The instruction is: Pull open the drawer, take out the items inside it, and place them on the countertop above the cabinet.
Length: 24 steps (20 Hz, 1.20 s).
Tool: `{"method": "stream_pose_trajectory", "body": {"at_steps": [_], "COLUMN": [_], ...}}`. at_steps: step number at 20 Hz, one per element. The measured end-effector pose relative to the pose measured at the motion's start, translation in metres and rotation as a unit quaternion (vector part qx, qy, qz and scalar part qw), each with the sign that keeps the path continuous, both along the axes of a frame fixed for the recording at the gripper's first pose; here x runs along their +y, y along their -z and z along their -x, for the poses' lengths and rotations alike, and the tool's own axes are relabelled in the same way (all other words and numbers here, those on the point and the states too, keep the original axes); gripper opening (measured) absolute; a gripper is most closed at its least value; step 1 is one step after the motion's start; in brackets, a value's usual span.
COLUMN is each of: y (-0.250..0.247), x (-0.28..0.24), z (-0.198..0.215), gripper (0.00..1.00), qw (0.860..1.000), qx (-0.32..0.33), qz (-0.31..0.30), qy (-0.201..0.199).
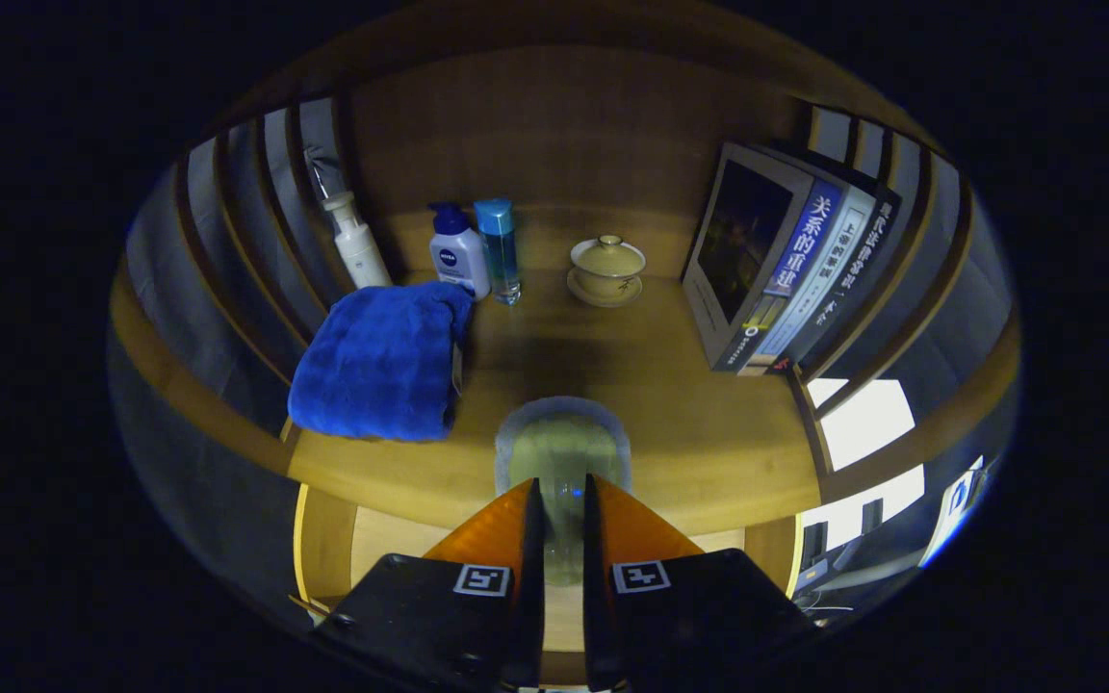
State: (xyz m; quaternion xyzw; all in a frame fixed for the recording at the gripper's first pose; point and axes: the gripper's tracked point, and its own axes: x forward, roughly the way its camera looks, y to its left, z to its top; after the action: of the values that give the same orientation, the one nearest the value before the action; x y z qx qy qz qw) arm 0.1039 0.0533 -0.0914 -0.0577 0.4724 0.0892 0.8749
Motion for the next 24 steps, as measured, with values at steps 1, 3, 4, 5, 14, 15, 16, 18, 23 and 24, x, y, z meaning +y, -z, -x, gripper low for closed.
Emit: {"method": "stream_pose_trajectory", "body": {"at_steps": [1, 3, 4, 5, 14, 15, 16, 18, 23, 24], "y": [0.002, 0.003, 0.007, 0.007, 0.034, 0.033, 0.031, 0.027, 0.013, 0.010], "x": [0.003, 0.007, 0.008, 0.010, 0.008, 0.008, 0.008, 0.008, 0.007, 0.006], "z": [-0.007, -0.020, -0.027, -0.034, -0.060, -0.060, -0.061, -0.060, -0.060, -0.058], "gripper": [0.25, 0.25, 0.25, 0.25, 0.26, 0.27, 0.28, 0.40, 0.80, 0.88], "qw": [1.000, 1.000, 1.000, 1.000, 1.000, 1.000, 1.000, 1.000, 0.999, 0.998], "qx": [0.000, -0.001, -0.002, -0.004, 0.009, 0.006, 0.001, -0.006, -0.044, -0.053], "qz": [-0.001, -0.002, -0.002, -0.004, 0.002, 0.002, 0.001, -0.001, -0.017, -0.018], "qy": [0.000, 0.000, -0.001, 0.001, 0.010, 0.011, 0.012, 0.011, 0.026, 0.027]}}
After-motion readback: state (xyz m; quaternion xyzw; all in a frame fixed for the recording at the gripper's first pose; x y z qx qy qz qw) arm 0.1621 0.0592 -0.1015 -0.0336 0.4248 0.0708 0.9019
